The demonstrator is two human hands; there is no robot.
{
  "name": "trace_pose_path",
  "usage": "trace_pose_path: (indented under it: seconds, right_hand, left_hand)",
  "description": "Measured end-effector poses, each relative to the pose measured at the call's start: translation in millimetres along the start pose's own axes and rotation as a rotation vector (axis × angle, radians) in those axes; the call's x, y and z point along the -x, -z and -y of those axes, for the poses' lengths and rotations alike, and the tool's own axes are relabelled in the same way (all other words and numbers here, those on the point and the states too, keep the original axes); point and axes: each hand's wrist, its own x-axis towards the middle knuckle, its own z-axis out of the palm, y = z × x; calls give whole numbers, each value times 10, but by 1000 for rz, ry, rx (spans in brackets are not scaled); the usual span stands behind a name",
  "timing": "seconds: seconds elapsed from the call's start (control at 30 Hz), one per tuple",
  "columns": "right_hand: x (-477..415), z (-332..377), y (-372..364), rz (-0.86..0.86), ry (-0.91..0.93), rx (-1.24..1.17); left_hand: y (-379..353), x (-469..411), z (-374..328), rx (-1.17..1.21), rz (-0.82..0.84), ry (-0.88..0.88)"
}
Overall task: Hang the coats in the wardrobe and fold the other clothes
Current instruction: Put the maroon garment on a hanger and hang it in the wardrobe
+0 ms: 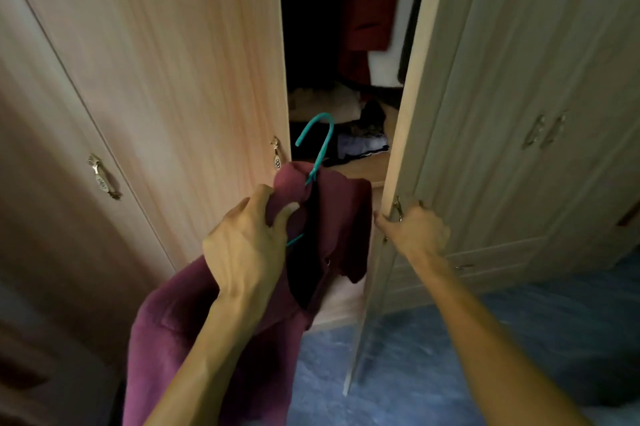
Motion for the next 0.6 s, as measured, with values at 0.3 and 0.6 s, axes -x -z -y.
trace_pose_path:
  seconds: [0.3, 0.6]
  right_hand:
    - [145, -988, 348, -240, 40, 50]
    - [101, -1976, 871, -452, 11, -46]
  left_hand:
    - [-171, 134, -755, 106, -41, -125]
    - [-562, 271, -1560, 127, -21, -213]
